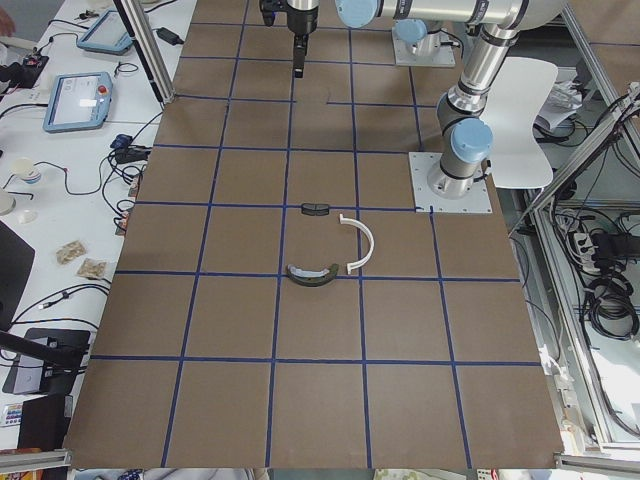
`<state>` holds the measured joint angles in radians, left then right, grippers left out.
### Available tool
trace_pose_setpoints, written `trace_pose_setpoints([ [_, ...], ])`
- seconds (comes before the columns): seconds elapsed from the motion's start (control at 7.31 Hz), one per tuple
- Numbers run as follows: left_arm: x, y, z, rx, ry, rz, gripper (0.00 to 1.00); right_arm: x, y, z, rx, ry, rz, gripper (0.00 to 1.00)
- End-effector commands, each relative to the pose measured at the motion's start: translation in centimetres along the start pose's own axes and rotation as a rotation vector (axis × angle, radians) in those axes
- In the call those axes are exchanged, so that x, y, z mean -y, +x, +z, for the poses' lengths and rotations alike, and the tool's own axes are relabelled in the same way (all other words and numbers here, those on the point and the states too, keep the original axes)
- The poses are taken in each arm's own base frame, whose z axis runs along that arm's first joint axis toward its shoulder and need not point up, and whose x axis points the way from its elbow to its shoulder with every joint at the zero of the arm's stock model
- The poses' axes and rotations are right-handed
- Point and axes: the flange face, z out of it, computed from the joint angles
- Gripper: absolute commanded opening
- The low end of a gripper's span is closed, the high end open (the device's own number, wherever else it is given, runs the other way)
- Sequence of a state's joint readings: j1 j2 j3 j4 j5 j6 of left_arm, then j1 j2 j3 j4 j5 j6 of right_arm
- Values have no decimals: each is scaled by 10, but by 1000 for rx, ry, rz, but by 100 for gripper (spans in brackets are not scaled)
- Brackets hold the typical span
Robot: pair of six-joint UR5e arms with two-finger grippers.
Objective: Place bearing gear from tray to pile
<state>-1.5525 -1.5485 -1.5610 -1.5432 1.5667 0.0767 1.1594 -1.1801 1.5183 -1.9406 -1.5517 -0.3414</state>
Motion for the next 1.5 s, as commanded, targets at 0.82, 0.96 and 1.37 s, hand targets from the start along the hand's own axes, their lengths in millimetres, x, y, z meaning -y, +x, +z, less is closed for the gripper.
trace_pose_setpoints([
  [0.82, -2, 0, 4, 0, -9, 0, 100, -126, -493, 109, 39, 5, 604, 10],
  [0.96, -2, 0, 4, 0, -8, 0, 100, -131, -497, 112, 33, 0, 596, 15],
  [1.37, -2, 0, 5, 0, -9, 0, 100, -130, -498, 116, 39, -10, 591, 68],
])
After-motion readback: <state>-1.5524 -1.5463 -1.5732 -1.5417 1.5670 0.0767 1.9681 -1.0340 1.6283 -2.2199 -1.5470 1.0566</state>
